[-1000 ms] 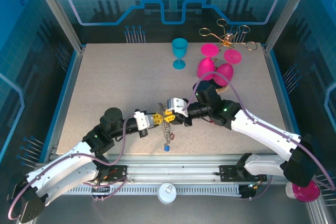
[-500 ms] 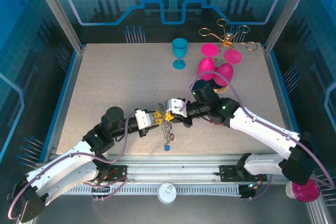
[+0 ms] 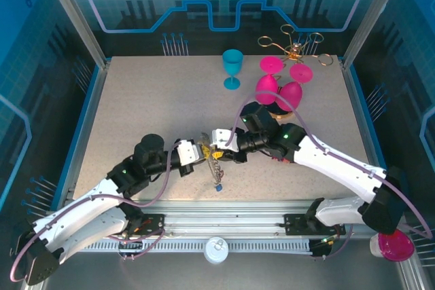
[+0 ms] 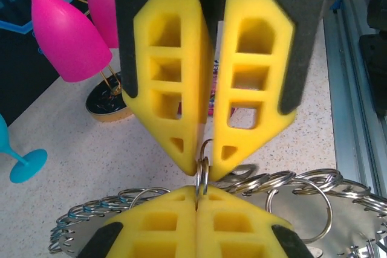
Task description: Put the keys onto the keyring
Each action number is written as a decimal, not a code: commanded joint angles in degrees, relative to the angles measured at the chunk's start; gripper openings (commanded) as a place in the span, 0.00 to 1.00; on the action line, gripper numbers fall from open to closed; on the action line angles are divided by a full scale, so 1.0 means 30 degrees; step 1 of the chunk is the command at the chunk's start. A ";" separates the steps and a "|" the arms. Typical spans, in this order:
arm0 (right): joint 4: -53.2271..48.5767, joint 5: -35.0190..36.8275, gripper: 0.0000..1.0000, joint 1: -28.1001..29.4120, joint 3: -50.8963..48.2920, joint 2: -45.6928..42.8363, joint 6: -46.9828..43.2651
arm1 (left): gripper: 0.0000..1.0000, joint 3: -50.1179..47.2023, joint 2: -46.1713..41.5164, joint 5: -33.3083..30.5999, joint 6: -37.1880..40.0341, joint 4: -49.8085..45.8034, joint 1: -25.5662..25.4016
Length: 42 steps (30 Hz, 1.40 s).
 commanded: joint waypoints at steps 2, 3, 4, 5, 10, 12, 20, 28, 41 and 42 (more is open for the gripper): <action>0.3497 -0.3091 0.29 -0.1218 -0.1690 -0.1191 0.2270 | 0.00 -0.0624 -0.1021 0.1082 -0.0203 0.2217 0.0071; 0.3762 -0.3257 0.29 -0.1316 -0.1901 -0.1225 0.2408 | 0.00 -0.0754 -0.1122 0.1310 -0.0266 0.2467 0.0072; 0.3867 -0.3352 0.29 -0.1352 -0.1974 -0.1206 0.2434 | 0.00 -0.0842 -0.1192 0.1422 -0.0346 0.2661 0.0068; 0.3958 -0.3405 0.29 -0.1364 -0.2053 -0.1170 0.2481 | 0.00 -0.0886 -0.1218 0.1489 -0.0422 0.2779 0.0066; 0.4344 -0.3852 0.29 -0.1422 -0.2195 -0.0992 0.2583 | 0.00 -0.0918 -0.1023 0.1683 -0.0547 0.3178 0.0066; 0.4435 -0.4018 0.29 -0.1445 -0.2172 -0.0908 0.2641 | 0.00 -0.0920 -0.0904 0.1714 -0.0569 0.3295 0.0081; 0.4356 -0.4317 0.27 -0.1451 -0.2190 -0.0612 0.2585 | 0.00 -0.1037 -0.0667 0.1674 -0.0841 0.4137 0.0066; 0.4183 -0.4074 0.12 -0.1497 -0.2048 -0.0379 0.2483 | 0.00 -0.1261 -0.0697 0.1976 -0.1219 0.4788 0.0066; -0.1524 -0.0922 0.00 -0.0462 0.1127 0.0435 -0.0856 | 0.20 -0.0053 -0.0586 0.0030 -0.0435 0.1020 0.0070; -0.1883 -0.0721 0.00 -0.0349 0.1359 0.0559 -0.1034 | 0.18 0.0070 -0.0525 0.0030 -0.0386 0.0777 0.0091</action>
